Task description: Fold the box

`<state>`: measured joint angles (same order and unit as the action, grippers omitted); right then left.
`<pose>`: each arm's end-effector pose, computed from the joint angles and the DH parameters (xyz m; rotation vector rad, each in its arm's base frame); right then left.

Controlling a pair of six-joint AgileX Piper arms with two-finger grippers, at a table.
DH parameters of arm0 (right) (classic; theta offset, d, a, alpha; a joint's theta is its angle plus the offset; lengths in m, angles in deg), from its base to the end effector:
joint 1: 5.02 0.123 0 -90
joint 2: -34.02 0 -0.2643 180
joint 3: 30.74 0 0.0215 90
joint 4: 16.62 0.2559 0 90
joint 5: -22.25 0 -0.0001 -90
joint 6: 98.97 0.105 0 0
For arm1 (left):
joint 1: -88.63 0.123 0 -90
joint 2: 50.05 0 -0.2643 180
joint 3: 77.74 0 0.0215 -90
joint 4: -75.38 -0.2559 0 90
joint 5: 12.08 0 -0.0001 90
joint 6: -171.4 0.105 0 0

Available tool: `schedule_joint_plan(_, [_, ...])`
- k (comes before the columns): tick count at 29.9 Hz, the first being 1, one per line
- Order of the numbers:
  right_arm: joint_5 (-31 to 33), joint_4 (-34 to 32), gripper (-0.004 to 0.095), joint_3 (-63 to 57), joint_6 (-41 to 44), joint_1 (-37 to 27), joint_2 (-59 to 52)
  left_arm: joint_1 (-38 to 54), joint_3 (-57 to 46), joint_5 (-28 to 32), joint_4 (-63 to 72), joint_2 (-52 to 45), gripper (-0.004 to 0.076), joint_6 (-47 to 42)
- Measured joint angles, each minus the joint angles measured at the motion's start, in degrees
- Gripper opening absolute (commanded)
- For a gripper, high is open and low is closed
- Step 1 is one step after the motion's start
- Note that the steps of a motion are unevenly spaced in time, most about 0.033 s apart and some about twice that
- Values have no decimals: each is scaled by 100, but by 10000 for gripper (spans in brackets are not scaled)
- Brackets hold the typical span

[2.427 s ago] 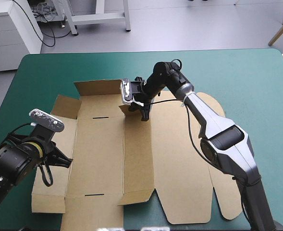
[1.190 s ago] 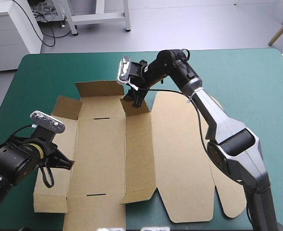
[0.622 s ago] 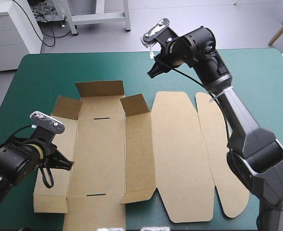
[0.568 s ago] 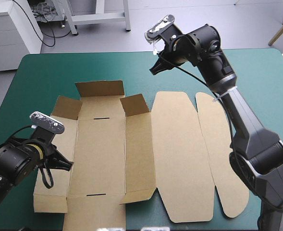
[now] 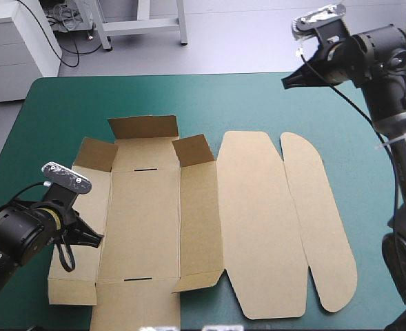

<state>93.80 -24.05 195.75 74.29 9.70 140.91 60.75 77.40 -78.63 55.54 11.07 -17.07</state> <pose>0.3575 0.0806 0.4515 -0.4118 2.2581 -0.0908 0.1691 -0.0525 0.3063 0.5106 2.5219 0.2375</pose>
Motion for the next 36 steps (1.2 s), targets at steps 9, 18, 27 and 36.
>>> schedule_joint_plan(9, [-41, 0, -19, -2463, 127, -410, -1398, 0, 187, -103, 402, 0, -10, -19])
schedule_joint_plan(18, [-842, 468, -19, -5162, 127, -413, -3114, 0, 586, -154, 929, 83, -8, 345])
schedule_joint_plan(27, [-1033, 669, -19, -6645, 130, -413, -4669, 0, 1484, -256, 950, 660, 16, 759])
schedule_joint_plan(36, [-1033, 664, -19, -7035, 130, -413, -5512, 114, 2252, -307, 1938, 1751, 16, 1808])
